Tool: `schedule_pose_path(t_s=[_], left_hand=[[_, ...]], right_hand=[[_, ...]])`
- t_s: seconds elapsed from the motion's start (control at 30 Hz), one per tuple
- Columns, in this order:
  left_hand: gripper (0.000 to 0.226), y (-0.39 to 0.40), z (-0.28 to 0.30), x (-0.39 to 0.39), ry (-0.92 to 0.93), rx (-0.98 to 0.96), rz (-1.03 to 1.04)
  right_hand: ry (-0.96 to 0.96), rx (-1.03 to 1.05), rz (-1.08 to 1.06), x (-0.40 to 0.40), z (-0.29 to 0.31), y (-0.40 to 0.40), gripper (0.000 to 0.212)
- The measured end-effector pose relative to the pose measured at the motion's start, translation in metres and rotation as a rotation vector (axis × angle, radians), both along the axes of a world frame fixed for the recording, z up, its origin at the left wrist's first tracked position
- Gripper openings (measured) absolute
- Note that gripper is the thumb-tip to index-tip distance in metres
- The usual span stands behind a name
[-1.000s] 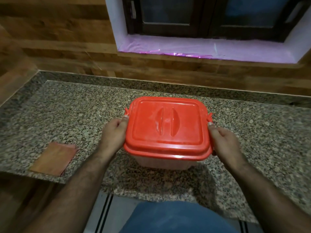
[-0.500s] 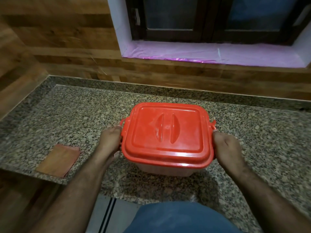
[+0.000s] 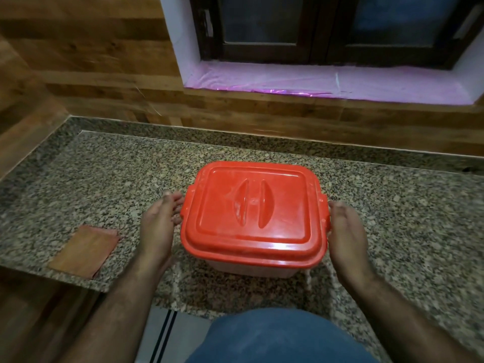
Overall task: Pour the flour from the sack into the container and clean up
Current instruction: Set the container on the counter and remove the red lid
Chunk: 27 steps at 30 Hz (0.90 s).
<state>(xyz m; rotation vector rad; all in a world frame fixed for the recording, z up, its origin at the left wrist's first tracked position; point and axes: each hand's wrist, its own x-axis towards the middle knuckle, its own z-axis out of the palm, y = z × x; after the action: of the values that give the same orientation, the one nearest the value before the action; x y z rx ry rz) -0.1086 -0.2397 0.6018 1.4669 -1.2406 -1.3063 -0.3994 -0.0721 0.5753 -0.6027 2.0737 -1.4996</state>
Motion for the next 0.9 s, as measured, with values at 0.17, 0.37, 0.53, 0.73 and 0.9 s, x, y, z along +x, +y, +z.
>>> schedule_pose_path(t_s=[0.17, 0.37, 0.53, 0.73, 0.9], left_hand=[[0.035, 0.017, 0.019, -0.017, 0.003, 0.021, -0.233], [0.064, 0.021, 0.014, -0.020, -0.044, -0.047, -0.197], [0.079, 0.017, 0.016, -0.012, -0.096, -0.080, -0.167], [0.068, 0.040, 0.045, -0.022, -0.159, -0.397, -0.031], [0.068, 0.065, 0.052, -0.052, -0.219, -0.954, -0.034]], right_hand=[[-0.012, 0.125, 0.143, 0.006, 0.019, -0.007, 0.103], [0.099, 0.188, 0.144, 0.007, 0.038, -0.003, 0.115], [-0.112, -0.085, 0.086, 0.027, 0.093, -0.006, 0.089], [-0.185, -0.378, 0.096, 0.033, 0.142, -0.018, 0.075], [0.053, -0.592, -0.025, -0.001, 0.193, -0.008, 0.074]])
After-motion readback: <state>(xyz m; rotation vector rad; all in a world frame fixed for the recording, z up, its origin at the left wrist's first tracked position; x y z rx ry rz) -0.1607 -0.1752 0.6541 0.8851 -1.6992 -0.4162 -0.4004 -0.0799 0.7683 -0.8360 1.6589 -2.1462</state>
